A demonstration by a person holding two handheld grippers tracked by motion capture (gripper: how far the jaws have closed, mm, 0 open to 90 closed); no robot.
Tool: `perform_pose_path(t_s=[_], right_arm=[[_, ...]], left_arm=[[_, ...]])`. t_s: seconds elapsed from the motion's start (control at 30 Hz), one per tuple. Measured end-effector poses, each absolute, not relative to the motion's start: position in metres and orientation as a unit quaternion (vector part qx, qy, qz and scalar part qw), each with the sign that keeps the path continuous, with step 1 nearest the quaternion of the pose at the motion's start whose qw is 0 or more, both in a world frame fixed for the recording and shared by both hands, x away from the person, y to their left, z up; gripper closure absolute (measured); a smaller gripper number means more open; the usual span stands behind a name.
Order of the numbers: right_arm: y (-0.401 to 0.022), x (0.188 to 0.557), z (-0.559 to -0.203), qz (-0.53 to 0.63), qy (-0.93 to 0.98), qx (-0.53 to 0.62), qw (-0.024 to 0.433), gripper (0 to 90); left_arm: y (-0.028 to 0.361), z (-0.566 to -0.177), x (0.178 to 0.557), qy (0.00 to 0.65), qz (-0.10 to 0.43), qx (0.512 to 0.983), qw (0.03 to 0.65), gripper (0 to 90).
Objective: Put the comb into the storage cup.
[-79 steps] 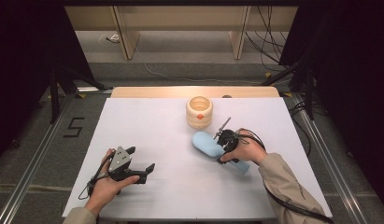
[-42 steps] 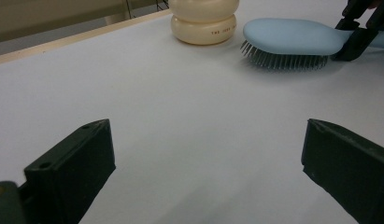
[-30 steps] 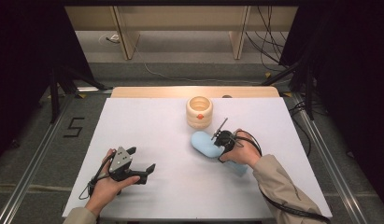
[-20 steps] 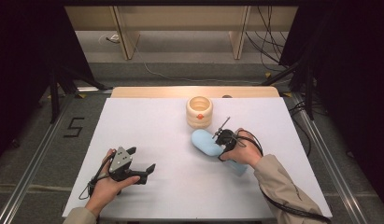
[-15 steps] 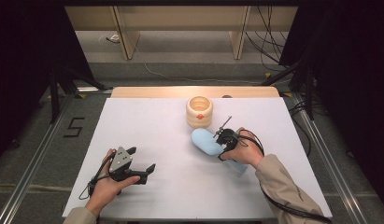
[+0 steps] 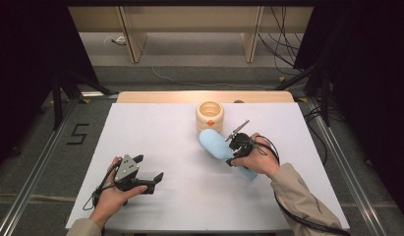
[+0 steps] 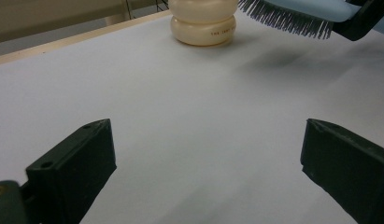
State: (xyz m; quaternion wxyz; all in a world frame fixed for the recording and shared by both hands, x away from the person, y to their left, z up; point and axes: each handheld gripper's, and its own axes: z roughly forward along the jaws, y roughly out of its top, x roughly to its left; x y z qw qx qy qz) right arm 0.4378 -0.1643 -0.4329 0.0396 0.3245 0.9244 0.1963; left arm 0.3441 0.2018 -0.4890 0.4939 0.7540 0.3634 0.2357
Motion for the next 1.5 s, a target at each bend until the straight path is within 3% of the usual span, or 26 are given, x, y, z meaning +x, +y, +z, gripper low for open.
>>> perform_pose_path(t_s=[1.5], right_arm=[[-0.1646,0.4326,-0.4234,0.366,0.858,0.353,0.075,70.4]], left_arm=[[0.2018,-0.4891,0.344,0.362,0.235,0.754,0.495,3.0]])
